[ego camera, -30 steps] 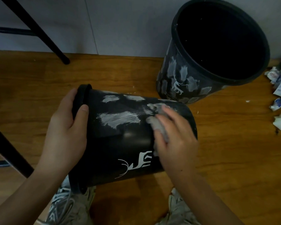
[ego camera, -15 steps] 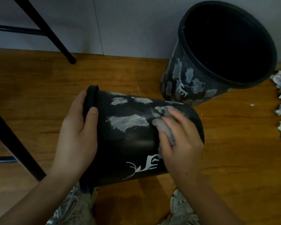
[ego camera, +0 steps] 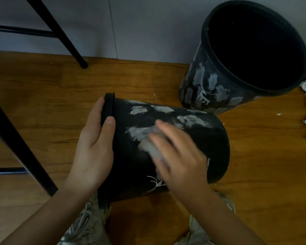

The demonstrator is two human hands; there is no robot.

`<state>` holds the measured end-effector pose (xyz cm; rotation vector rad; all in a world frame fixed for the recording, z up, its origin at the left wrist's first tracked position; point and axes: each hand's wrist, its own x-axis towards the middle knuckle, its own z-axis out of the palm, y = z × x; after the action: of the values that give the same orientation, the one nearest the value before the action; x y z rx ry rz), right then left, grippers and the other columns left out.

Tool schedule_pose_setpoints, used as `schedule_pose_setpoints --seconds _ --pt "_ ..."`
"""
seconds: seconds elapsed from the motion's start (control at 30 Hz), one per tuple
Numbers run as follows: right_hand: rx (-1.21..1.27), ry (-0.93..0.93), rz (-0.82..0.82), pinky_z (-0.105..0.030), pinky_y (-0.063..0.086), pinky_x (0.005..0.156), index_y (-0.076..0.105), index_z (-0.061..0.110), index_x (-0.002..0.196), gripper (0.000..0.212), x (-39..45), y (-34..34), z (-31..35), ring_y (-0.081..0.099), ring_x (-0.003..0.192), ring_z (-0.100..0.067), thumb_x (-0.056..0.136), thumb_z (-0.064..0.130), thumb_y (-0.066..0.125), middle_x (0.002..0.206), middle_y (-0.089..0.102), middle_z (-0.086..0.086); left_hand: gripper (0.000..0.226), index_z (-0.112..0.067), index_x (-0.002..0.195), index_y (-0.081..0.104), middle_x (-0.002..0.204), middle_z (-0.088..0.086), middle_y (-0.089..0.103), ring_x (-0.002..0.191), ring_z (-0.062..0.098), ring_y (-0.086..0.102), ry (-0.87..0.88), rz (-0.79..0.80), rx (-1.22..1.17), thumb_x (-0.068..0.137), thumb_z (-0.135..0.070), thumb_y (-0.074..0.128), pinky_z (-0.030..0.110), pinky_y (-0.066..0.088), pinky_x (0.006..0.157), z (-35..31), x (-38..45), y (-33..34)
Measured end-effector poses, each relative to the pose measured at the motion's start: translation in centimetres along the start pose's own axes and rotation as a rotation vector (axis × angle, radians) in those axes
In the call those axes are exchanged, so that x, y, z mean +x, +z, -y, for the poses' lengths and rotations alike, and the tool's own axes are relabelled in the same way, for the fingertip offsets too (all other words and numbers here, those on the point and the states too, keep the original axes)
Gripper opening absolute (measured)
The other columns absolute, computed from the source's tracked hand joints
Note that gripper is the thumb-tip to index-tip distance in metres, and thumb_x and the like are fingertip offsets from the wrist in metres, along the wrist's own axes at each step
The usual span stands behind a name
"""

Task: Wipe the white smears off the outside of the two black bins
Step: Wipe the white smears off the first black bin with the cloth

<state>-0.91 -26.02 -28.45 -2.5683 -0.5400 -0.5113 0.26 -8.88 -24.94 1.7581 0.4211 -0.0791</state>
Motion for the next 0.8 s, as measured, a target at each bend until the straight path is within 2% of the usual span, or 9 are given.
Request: schedule_pose_setpoints --seconds 0.07,0.13,0.27,0.4,0.5,0.6,0.73,0.8 --pt "-0.041 0.152 0.007 -0.016 0.036 0.102 0.069 0.006 0.114 0.029 1.2 -0.3 -1.0 0.059 0.116 -0.021 0.097 0.024 0.053 0.125 0.063 -0.010 0.049 -0.033 0.149 0.025 0.142 -0.026 0.036 0.128 -0.010 0.035 -0.003 -0.003 -0.018 0.102 -0.031 0.035 0.012 0.030 0.103 -0.1 0.1 0.0" --pt "-0.068 0.191 0.026 -0.021 0.040 0.096 0.068 0.008 0.114 0.032 2.3 -0.3 -1.0 0.059 0.115 -0.021 0.094 0.027 0.052 0.125 0.063 -0.009 0.049 -0.032 0.150 0.025 0.140 -0.026 0.036 0.128 -0.009 0.034 0.001 -0.004 -0.024 0.102 -0.031 0.035 0.016 0.030 0.105 -0.2 0.1 0.1" --pt "-0.021 0.042 0.072 -0.025 0.045 0.097 0.067 0.008 0.114 0.029 2.5 0.7 2.1 0.055 0.120 -0.023 0.093 0.024 0.054 0.128 0.060 -0.011 0.047 -0.032 0.149 0.027 0.121 -0.039 0.040 0.116 -0.023 0.039 0.007 0.009 -0.021 0.102 -0.029 0.035 0.006 0.035 0.096 -0.1 0.3 0.2" --pt "0.061 -0.128 0.061 -0.029 0.048 0.100 0.071 0.007 0.111 0.022 0.7 0.7 2.4 0.055 0.124 -0.024 0.097 0.014 0.056 0.130 0.061 -0.013 0.047 -0.031 0.149 0.028 0.136 -0.028 0.040 0.118 -0.019 0.040 -0.006 0.000 -0.024 0.103 -0.027 0.036 -0.001 0.034 0.091 0.1 0.5 0.0" --pt "0.009 -0.024 0.032 -0.026 0.049 0.098 0.070 0.005 0.111 0.024 1.1 0.0 0.6 0.059 0.117 -0.022 0.095 0.016 0.058 0.125 0.063 -0.012 0.047 -0.032 0.149 0.029 0.134 -0.027 0.044 0.119 -0.019 0.039 -0.018 0.017 -0.075 0.103 -0.027 0.036 0.001 0.037 0.091 -0.1 0.6 0.2" --pt "-0.019 0.067 0.050 -0.025 0.047 0.092 0.070 0.006 0.112 0.030 3.2 0.4 1.1 0.059 0.115 -0.022 0.091 0.022 0.055 0.123 0.064 -0.011 0.046 -0.032 0.148 0.030 0.117 -0.038 0.043 0.108 -0.029 0.038 -0.029 0.023 -0.116 0.103 -0.024 0.037 -0.006 0.037 0.080 -0.1 0.8 0.4" --pt "0.039 -0.044 0.095 -0.028 0.046 0.100 0.068 0.005 0.115 0.030 3.2 1.0 2.6 0.054 0.122 -0.023 0.091 0.018 0.057 0.128 0.061 -0.013 0.045 -0.029 0.147 0.030 0.111 -0.041 0.039 0.093 -0.037 0.039 -0.021 0.029 -0.096 0.103 -0.020 0.036 -0.009 0.032 0.075 0.0 0.8 0.3" --pt "0.064 -0.089 0.091 -0.032 0.046 0.103 0.068 0.004 0.117 0.027 1.5 0.9 2.9 0.052 0.127 -0.025 0.094 0.014 0.057 0.132 0.059 -0.014 0.046 -0.030 0.147 0.030 0.115 -0.041 0.039 0.094 -0.038 0.038 -0.024 0.033 -0.088 0.103 -0.021 0.036 -0.009 0.032 0.077 0.1 0.9 0.2"
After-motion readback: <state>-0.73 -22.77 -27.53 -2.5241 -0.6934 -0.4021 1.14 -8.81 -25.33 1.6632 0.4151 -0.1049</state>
